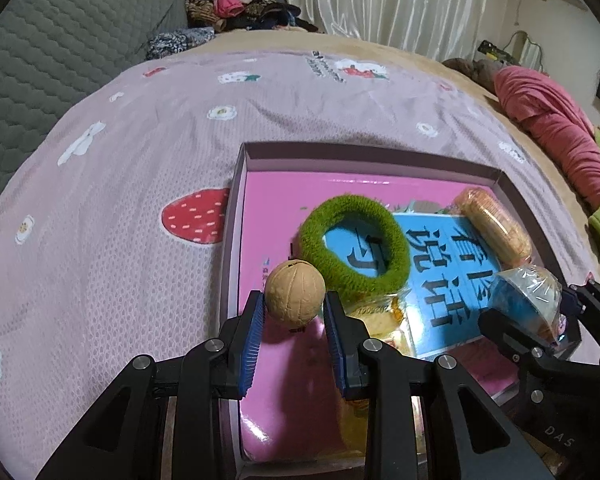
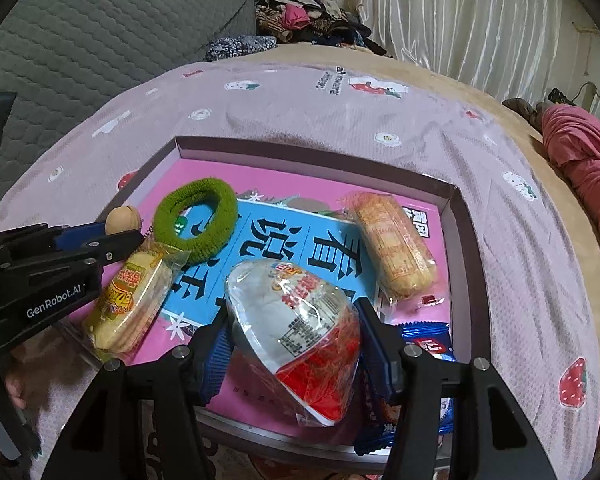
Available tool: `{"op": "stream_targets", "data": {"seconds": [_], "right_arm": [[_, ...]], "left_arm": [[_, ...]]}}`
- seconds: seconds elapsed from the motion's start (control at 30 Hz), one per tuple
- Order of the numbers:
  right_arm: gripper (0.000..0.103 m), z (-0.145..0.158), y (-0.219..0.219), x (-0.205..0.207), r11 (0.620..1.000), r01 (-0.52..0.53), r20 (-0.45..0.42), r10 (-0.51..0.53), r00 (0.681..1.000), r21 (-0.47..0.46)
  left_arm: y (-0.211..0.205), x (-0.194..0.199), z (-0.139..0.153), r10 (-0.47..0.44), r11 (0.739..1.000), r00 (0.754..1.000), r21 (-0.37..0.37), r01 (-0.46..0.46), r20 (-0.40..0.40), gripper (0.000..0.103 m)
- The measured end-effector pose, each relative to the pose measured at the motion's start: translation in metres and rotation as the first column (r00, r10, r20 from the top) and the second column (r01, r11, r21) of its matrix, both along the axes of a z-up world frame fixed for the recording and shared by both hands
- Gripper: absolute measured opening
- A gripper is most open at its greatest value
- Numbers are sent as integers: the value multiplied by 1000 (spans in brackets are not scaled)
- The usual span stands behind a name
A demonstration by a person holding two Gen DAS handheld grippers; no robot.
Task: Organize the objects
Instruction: 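Lower tan ball into the tray with left tool while right tool lowers candy container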
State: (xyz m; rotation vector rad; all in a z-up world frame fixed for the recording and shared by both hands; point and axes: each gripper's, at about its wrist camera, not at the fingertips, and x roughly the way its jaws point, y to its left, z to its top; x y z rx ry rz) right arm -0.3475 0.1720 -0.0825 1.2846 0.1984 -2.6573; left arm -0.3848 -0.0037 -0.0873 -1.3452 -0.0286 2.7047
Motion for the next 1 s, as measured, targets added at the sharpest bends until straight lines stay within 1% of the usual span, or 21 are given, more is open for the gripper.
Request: {"op": "stream_targets", "data": {"seconds": [0.27,0.57,0.87,1.0], "right_arm": [[59,-6,-3,-1,999,-7,20,6,1000,33],[59,-8,-9,1,996,-20,16,18,1000,87],[59,-7,-13,0,994,-25,14,24,1000,108],[62,-5,-11,1,995,-22,14,21,1000,100]], "left_arm": [[0,-2,-5,-1,1000,1000,-8,2,19,31],[1,-1,-6,-5,1000,1000,-17,6,17,31],[1,0,-4,-9,1000,1000,-27,9,16,31],[0,2,-2,-15,1000,1000,-24,15,18,34]]}}
